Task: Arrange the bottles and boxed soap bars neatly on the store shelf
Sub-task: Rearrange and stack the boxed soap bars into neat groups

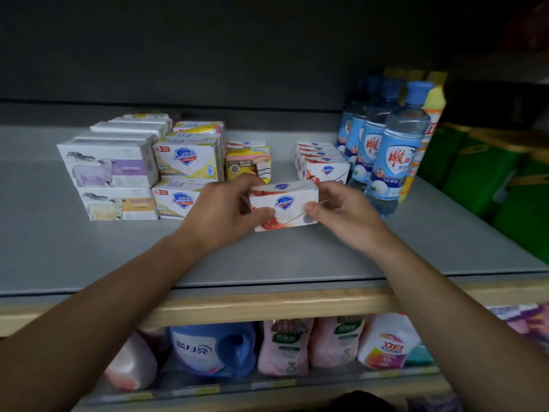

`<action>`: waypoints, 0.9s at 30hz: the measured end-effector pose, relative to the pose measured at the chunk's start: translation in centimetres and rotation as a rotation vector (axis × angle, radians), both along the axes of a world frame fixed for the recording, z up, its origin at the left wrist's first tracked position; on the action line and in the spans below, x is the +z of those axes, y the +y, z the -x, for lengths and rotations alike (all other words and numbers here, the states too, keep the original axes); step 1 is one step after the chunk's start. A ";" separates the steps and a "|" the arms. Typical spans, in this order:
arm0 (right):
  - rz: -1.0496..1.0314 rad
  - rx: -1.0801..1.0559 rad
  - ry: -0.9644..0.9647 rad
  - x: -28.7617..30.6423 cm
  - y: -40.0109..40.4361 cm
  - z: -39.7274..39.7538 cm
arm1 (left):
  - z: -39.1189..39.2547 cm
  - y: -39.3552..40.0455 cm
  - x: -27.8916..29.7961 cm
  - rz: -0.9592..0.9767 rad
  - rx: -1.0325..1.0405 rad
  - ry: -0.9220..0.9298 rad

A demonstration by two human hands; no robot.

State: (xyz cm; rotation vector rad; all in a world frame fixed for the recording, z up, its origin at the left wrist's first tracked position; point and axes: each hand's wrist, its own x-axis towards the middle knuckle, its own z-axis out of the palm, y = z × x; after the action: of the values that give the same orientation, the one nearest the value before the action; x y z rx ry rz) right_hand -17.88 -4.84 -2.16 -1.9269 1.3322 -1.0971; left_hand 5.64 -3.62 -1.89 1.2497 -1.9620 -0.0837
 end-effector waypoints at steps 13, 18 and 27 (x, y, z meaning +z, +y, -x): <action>-0.022 -0.145 0.811 -2.4 2.0 7.0 | 7.2 -5.4 -2.1 0.093 0.127 -0.220; 0.018 -0.155 0.807 -2.7 1.6 7.1 | 10.0 -8.3 -1.9 0.078 0.173 -0.222; 0.048 -0.166 0.785 -3.0 1.5 7.1 | 13.1 -12.4 -1.7 0.052 0.245 -0.278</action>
State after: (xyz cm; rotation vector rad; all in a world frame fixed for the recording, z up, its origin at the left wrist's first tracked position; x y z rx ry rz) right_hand -25.02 -3.33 -5.12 -2.4347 1.8967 -0.4222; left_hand -7.50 -16.02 -3.63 1.5221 -2.0081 0.2765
